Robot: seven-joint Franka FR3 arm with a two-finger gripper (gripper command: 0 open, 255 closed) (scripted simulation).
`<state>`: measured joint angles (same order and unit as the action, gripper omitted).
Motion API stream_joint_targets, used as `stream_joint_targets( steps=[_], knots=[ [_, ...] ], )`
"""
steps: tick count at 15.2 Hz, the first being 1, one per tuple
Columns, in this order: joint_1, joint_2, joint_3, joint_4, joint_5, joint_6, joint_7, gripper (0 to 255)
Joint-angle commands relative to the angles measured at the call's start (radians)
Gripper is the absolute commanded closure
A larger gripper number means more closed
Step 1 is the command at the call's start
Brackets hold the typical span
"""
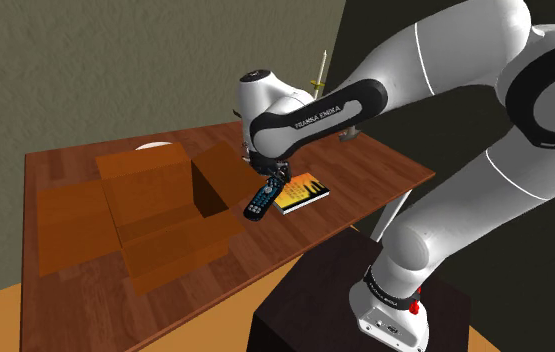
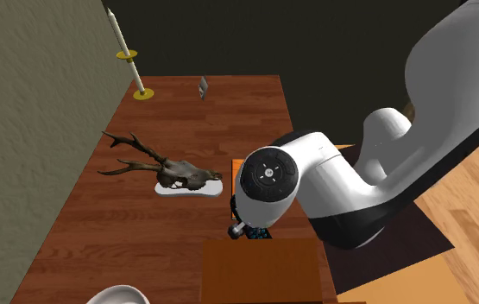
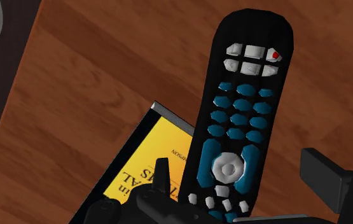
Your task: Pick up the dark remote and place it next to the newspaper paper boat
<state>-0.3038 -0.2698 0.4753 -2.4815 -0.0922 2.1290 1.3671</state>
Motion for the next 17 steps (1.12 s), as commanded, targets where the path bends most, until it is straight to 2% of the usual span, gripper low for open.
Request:
stream_joint_targets(
  steps=[1, 7, 15, 16, 17],
  knots=[
    [-0.011, 0.041, 0.015, 0.0, -0.019, 0.031, 0.051, 0],
    [-0.024, 0.086, 0.018, -0.042, -0.053, 0.112, 0.075, 0],
    [-0.024, 0.086, 0.017, -0.042, -0.053, 0.112, 0.075, 0],
    [-0.024, 0.086, 0.017, -0.042, -0.053, 0.112, 0.075, 255],
    [-0.024, 0.086, 0.017, -0.042, -0.053, 0.111, 0.075, 255]
  ],
)
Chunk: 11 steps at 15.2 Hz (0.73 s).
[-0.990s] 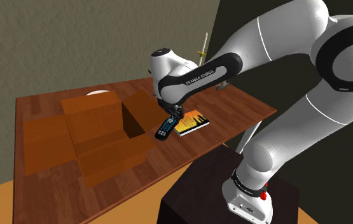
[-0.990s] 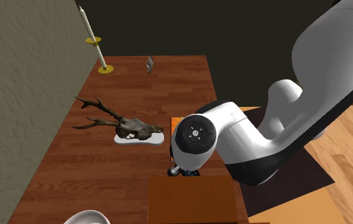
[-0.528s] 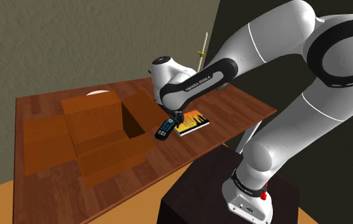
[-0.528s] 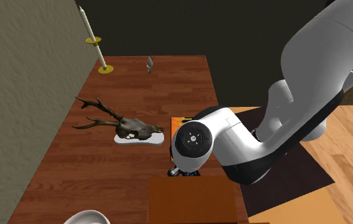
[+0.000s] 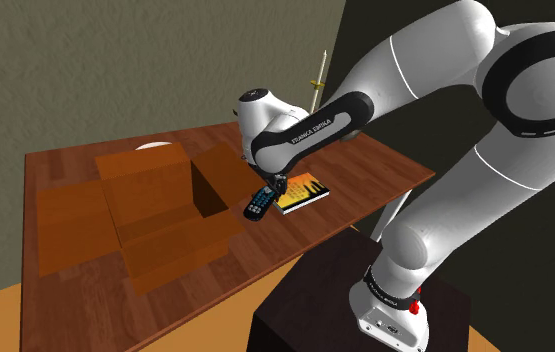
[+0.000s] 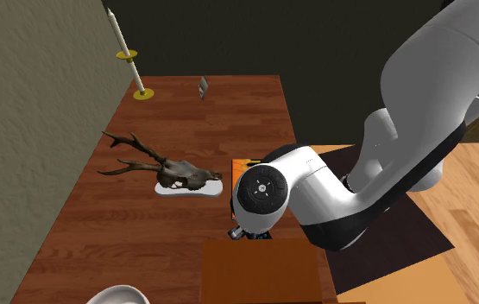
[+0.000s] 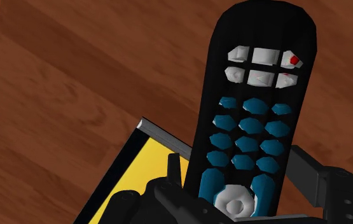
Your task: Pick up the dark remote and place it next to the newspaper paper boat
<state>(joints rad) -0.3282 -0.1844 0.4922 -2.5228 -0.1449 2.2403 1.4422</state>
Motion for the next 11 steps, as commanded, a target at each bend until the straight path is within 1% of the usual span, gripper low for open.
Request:
stream_joint_targets(
  steps=[1, 8, 11],
  knots=[
    [0.0, 0.0, 0.0, 0.0, 0.0, 0.0, 0.0, 255],
    [0.0, 0.001, 0.0, 0.0, 0.0, 0.0, 0.0, 255],
    [0.006, -0.031, -0.006, 0.015, 0.021, -0.042, -0.022, 255]
  ],
)
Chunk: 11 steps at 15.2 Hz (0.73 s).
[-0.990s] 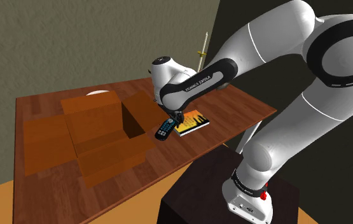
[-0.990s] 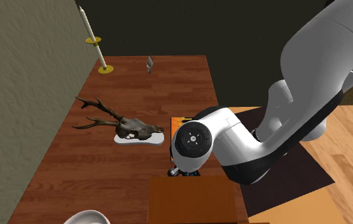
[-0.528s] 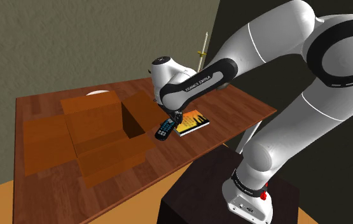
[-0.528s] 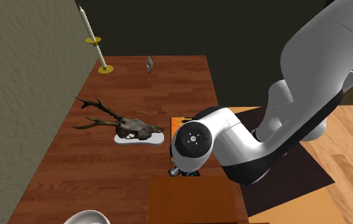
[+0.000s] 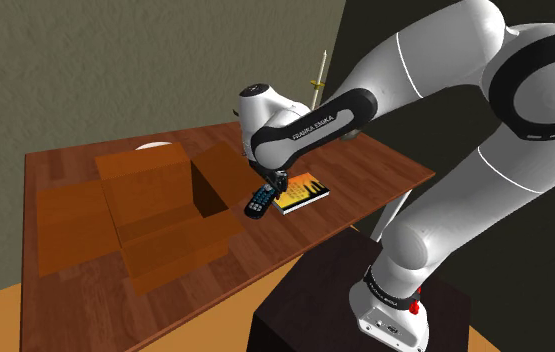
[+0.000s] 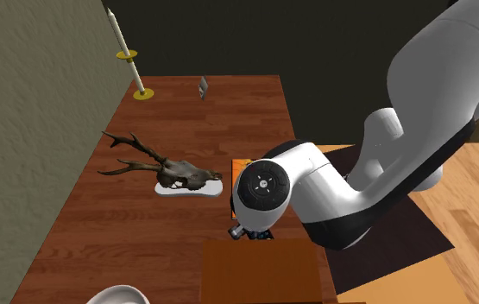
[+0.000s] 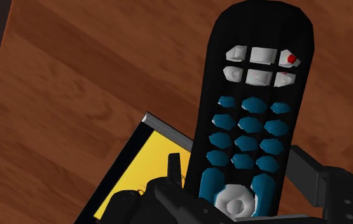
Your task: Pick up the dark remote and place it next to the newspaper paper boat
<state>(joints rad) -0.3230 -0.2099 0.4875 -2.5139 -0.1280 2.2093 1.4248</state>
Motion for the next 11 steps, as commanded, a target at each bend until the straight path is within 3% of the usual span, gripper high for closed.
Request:
stream_joint_targets(
  steps=[1, 11],
  knots=[
    [0.003, -0.016, -0.004, 0.012, 0.01, -0.026, -0.012, 255],
    [0.016, -0.1, -0.027, 0.082, 0.053, -0.167, -0.067, 255]
  ],
)
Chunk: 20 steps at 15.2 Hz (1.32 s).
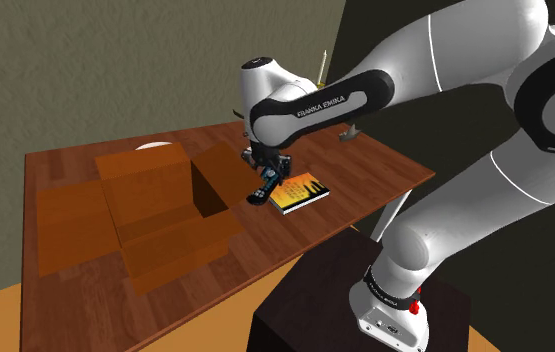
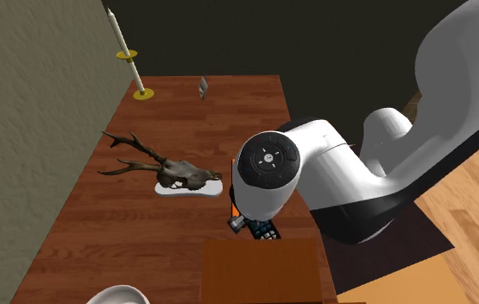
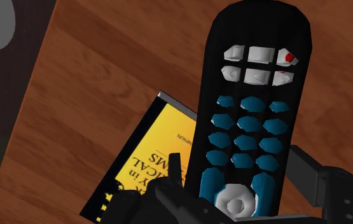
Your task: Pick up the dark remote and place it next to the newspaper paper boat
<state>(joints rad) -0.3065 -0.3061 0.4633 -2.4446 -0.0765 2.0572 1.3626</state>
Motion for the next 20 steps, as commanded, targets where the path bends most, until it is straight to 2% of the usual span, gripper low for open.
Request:
stream_joint_targets(
  steps=[1, 18, 20],
  knots=[
    [0.001, -0.01, -0.005, 0.02, 0.004, -0.03, -0.009, 255],
    [0.004, -0.084, -0.036, 0.19, 0.026, -0.263, -0.068, 255],
    [-0.002, -0.101, -0.056, 0.176, 0.023, -0.263, -0.095, 255]
  ],
)
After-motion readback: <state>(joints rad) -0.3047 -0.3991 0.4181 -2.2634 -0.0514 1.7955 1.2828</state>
